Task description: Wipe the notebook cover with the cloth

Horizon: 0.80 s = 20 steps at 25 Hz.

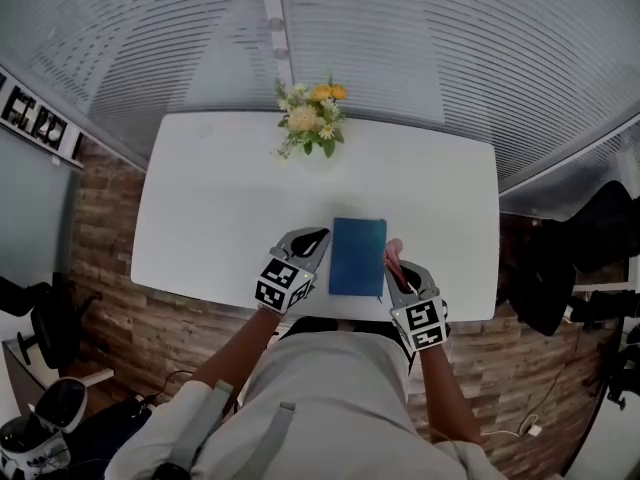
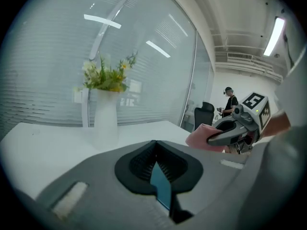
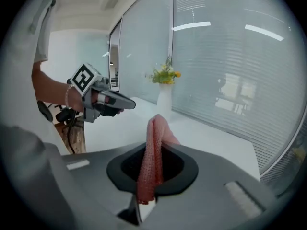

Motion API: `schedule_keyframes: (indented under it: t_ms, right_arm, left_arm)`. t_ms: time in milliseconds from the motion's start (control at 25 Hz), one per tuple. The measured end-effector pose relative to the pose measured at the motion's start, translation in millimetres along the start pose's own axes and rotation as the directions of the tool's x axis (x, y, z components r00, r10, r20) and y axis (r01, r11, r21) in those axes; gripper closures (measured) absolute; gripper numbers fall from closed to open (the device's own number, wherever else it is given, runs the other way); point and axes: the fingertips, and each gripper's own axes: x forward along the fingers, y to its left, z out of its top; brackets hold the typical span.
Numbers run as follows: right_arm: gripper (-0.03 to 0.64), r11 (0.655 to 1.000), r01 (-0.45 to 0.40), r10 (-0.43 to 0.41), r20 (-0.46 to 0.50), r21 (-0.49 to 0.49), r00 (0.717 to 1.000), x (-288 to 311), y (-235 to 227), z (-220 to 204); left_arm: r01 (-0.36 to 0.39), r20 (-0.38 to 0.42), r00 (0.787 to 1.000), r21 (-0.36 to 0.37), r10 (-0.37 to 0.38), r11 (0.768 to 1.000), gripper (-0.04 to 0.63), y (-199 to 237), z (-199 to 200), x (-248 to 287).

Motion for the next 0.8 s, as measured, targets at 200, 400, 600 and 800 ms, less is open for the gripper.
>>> schedule_keyframes:
  t_ms: [200,400,600,800]
  right_arm:
    - [0.594,0.997,0.005,-0.015,0.132,0.079,0.991,-21,-12,52]
    - [0.594,0.997,0.024,-0.042,0.229,0.080,0.972,-47,-13,98]
    - [0.594,0.997,0.042,-0.059,0.319,0.060,0.946,-77,-10,145]
    - [0.594,0.997,0.054,-0.071,0.375,0.056,0.924,-89,-12,171]
  left_arm:
    - [0.010,0.113,0.994,0.007,-0.011,1.000,0.592,-17,49,-22]
    - [0.014,0.210,0.977,0.031,-0.021,0.999,0.592,-38,93,-45]
    - [0.022,0.292,0.956,0.042,-0.034,0.999,0.592,-56,133,-69]
    - [0.029,0.351,0.935,0.047,-0.044,0.998,0.592,-62,161,-86]
